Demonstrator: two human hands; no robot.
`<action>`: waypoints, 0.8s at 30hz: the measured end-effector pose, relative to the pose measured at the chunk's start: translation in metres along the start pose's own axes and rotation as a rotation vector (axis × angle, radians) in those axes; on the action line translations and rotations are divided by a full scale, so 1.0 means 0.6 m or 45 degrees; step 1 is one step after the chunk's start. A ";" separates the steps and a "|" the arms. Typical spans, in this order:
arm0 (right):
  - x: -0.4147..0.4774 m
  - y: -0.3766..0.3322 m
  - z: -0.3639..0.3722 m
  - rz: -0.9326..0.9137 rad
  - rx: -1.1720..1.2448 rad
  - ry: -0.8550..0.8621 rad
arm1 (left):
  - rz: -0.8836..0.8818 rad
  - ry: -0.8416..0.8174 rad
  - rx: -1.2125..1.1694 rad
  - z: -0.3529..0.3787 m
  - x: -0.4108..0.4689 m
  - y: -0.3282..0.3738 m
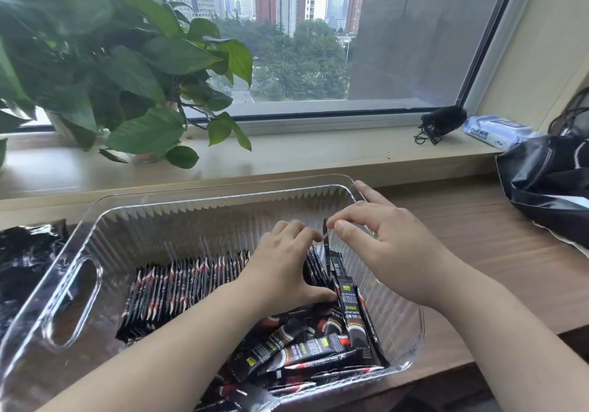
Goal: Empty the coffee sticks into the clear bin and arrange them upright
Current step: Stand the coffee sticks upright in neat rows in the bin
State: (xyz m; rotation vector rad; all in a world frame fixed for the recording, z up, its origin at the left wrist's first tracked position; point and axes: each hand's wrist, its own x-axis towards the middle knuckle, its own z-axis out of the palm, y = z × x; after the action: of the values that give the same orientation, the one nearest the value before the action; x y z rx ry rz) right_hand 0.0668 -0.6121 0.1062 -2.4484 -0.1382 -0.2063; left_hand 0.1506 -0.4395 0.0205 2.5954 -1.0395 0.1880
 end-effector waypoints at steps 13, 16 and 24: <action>0.000 -0.001 -0.001 0.008 -0.005 0.015 | 0.150 -0.050 0.029 -0.003 -0.008 -0.008; 0.000 0.000 0.000 0.009 -0.001 0.014 | 0.014 -0.023 -0.031 -0.004 -0.006 0.005; 0.000 0.001 0.000 0.001 -0.009 0.018 | -0.139 -0.156 -0.063 -0.004 -0.003 0.021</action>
State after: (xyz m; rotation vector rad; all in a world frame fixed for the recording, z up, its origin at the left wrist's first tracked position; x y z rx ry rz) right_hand 0.0666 -0.6125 0.1059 -2.4533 -0.1310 -0.2242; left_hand 0.1408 -0.4459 0.0257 2.6377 -0.9261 -0.0236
